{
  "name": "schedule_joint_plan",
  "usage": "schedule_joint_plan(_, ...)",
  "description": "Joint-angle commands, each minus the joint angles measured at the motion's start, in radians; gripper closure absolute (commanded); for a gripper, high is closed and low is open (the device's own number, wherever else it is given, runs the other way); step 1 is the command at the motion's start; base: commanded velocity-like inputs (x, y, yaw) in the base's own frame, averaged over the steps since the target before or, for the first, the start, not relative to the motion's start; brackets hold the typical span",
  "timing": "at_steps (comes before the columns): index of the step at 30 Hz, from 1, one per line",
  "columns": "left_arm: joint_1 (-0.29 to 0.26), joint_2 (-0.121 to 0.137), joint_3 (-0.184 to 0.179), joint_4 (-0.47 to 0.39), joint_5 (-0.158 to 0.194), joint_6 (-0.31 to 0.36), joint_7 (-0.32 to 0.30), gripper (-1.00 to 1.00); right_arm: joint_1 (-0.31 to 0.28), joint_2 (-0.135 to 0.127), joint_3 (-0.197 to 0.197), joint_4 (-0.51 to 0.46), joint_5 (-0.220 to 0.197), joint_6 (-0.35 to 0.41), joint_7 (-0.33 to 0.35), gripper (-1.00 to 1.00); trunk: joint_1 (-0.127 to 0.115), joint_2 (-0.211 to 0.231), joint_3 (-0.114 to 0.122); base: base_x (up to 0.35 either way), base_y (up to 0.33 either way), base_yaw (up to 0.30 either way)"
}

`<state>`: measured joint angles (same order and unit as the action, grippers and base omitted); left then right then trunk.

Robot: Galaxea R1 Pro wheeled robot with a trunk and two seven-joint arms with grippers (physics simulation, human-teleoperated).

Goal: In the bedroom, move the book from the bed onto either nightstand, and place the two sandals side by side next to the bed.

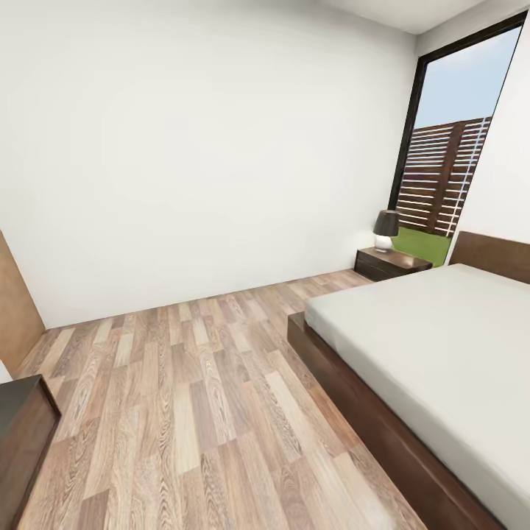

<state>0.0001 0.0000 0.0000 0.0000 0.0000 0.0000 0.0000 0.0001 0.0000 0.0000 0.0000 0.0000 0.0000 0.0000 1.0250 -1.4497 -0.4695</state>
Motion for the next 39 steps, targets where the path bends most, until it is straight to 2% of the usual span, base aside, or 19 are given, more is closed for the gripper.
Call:
schedule_joint_plan(1,0.0,0.0,0.0,0.0,0.0,0.0,0.0,-1.0,0.0,0.0,0.0,0.0,0.0,0.0,0.0,-1.0,0.0,0.0,0.0,0.0,0.0,0.0)
schedule_joint_plan(9,0.0,-0.003,0.003,-0.006,-0.002,0.003,-0.003,-1.0,-0.002,-0.002,-0.008,-0.002,0.001,0.0,-0.008,-1.0,0.0,0.0,0.0,0.0,0.0,0.0)
schedule_joint_plan(18,0.0,-0.003,0.004,-0.05,-0.001,0.004,-0.003,-1.0,-0.002,-0.002,-0.008,-0.002,0.001,0.0,-0.008,-1.0,0.0,0.0,0.0,0.0,0.0,0.0)
schedule_joint_plan(39,0.0,-0.003,0.005,-0.058,-0.001,0.005,-0.003,-1.0,-0.002,-0.002,-0.009,-0.002,0.0,0.0,-0.008,-1.0,0.0,0.0,0.0,0.0,0.0,-0.031)
